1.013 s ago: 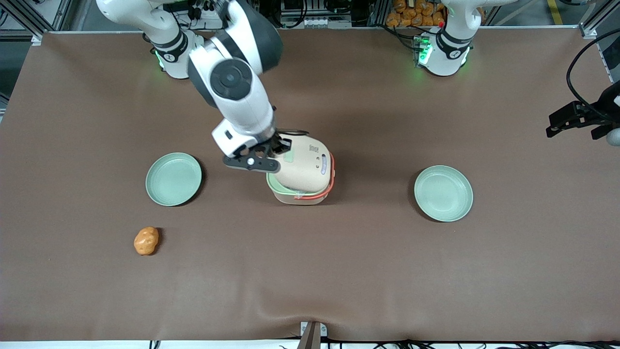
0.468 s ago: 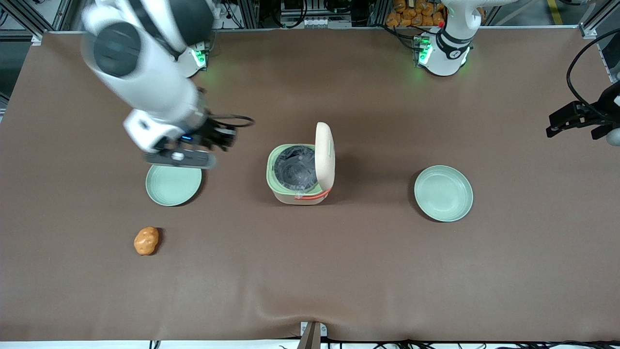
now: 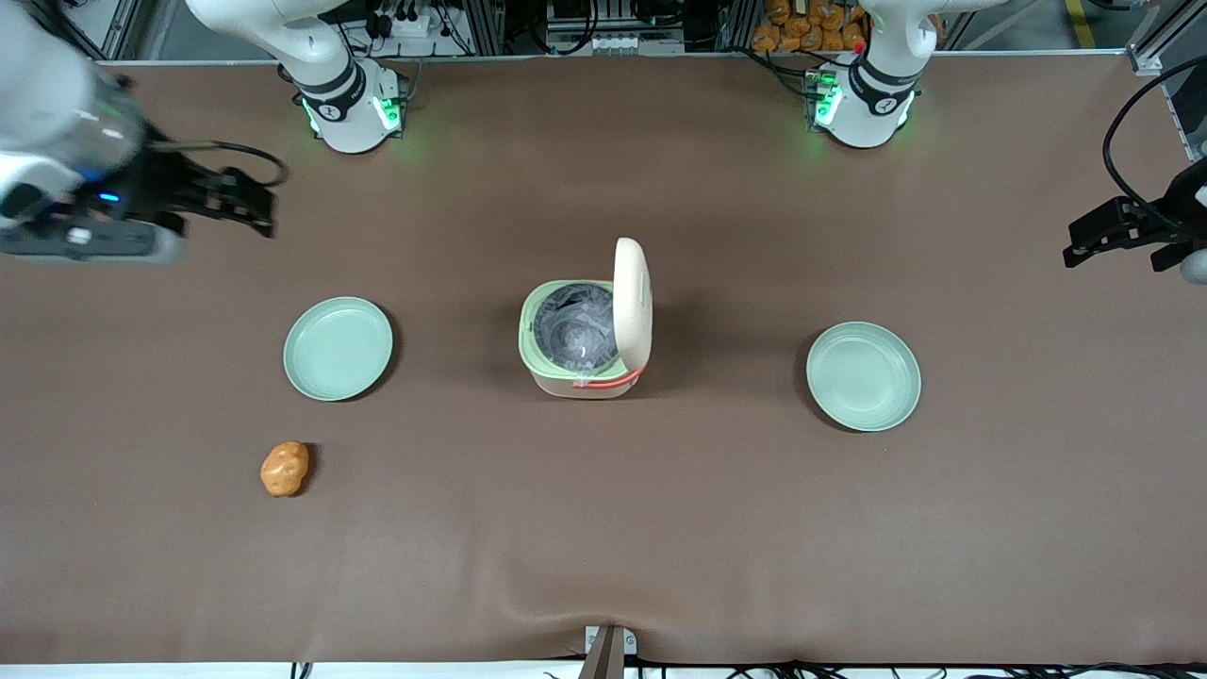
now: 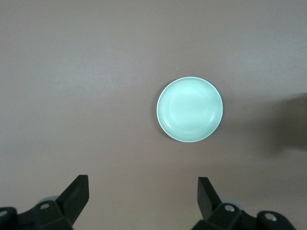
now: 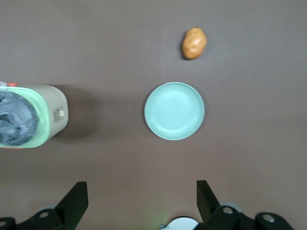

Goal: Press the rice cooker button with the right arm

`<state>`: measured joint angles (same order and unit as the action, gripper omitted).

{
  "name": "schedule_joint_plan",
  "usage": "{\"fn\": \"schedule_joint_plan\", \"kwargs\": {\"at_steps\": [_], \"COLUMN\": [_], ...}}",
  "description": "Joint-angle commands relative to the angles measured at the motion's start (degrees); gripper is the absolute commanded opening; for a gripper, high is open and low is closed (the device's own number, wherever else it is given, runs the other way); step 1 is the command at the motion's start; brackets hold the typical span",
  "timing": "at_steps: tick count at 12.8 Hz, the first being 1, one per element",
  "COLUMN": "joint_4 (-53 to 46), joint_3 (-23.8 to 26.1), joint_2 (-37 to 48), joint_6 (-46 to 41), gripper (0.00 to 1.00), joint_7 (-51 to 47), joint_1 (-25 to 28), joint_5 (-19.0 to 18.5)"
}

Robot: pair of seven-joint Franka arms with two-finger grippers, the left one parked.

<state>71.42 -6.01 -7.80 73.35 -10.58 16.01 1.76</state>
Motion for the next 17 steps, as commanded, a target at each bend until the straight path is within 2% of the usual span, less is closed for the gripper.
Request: {"fn": "schedule_joint_plan", "kwargs": {"at_steps": [1, 4, 8, 17], "joint_4": [5.73, 14.24, 28.83, 26.58], "joint_3": [1.18, 1.18, 1.18, 0.74], "joint_2": [4.09, 8.3, 16.65, 17.02], "joint_6": [1.0, 6.08, 14.7, 14.36], "gripper": [1.0, 1.0, 1.0, 1.0], "joint_7": [4.16, 9.78, 10.32, 9.79], "joint_1": [-4.39, -9.84, -11.96, -12.93], "joint_5": [-1.06, -0.71, -0.45, -0.45]}}
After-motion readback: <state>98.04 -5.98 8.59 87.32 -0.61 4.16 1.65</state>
